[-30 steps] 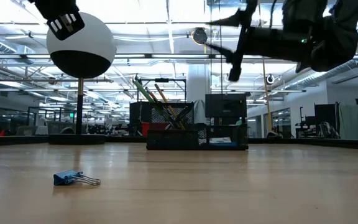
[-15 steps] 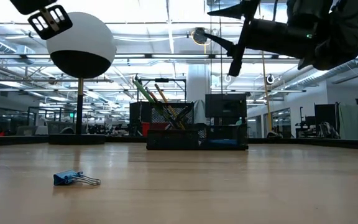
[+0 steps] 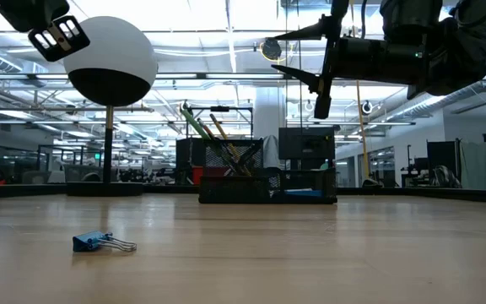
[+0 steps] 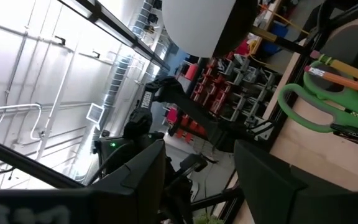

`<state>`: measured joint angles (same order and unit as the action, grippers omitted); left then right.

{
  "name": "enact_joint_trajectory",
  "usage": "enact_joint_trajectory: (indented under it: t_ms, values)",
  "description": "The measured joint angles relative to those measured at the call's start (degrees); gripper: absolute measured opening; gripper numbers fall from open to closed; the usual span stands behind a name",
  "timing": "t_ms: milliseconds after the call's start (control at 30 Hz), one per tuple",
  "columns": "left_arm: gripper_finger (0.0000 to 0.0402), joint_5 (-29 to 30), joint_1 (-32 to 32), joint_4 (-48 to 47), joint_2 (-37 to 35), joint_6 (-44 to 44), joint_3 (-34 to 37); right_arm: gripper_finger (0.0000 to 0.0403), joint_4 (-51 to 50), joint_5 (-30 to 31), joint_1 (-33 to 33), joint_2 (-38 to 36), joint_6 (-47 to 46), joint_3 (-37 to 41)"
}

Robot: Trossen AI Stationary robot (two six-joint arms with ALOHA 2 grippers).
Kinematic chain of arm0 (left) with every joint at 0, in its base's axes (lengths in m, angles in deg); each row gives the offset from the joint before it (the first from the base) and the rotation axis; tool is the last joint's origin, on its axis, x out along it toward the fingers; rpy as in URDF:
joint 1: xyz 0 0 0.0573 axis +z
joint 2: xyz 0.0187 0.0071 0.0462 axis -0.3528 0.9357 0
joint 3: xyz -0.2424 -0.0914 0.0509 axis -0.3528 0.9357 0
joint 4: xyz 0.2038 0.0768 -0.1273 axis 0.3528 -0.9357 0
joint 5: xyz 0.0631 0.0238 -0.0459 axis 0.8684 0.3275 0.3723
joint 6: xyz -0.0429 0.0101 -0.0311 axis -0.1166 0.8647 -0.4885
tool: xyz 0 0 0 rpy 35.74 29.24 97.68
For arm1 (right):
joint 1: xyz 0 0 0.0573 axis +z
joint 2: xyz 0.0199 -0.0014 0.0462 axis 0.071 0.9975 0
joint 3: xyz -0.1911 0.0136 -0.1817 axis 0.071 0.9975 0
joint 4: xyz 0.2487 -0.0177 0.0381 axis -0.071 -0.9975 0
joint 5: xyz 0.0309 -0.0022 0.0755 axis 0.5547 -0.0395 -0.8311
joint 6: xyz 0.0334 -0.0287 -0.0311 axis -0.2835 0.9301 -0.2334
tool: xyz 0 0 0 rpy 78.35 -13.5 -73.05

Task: Pick and place office supplies into organizer
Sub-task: Put the green eraser into the black desk organizer

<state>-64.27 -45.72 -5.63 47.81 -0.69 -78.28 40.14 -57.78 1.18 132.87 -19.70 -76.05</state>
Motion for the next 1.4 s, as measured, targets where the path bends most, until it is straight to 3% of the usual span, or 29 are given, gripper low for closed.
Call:
enact_joint_trajectory:
  t_ms: [233,433,633,967,1400]
  values:
    - [0.0063,0.5,-1.2,-1.2,1.0,-1.6,0.0,0.0181,-1.3,0.0,0.0,0.0,0.0,0.0]
    - [0.0063,-1.5,-3.9,-7.4,11.4,1.5,-4.2,0.0181,-1.8,0.0,0.0,0.0,0.0,0.0]
    - [0.0063,-1.5,-5.3,-7.7,17.3,6.7,-8.4,0.0181,-1.7,0.0,0.0,0.0,0.0,0.0]
    - [0.0063,3.3,-8.1,-12.2,27.8,11.6,-16.4,0.0181,-1.7,0.0,0.0,0.0,0.0,0.0]
    - [0.0063,2.0,-9.8,-11.8,36.6,14.6,-18.0,0.0181,-1.7,0.0,0.0,0.0,0.0,0.0]
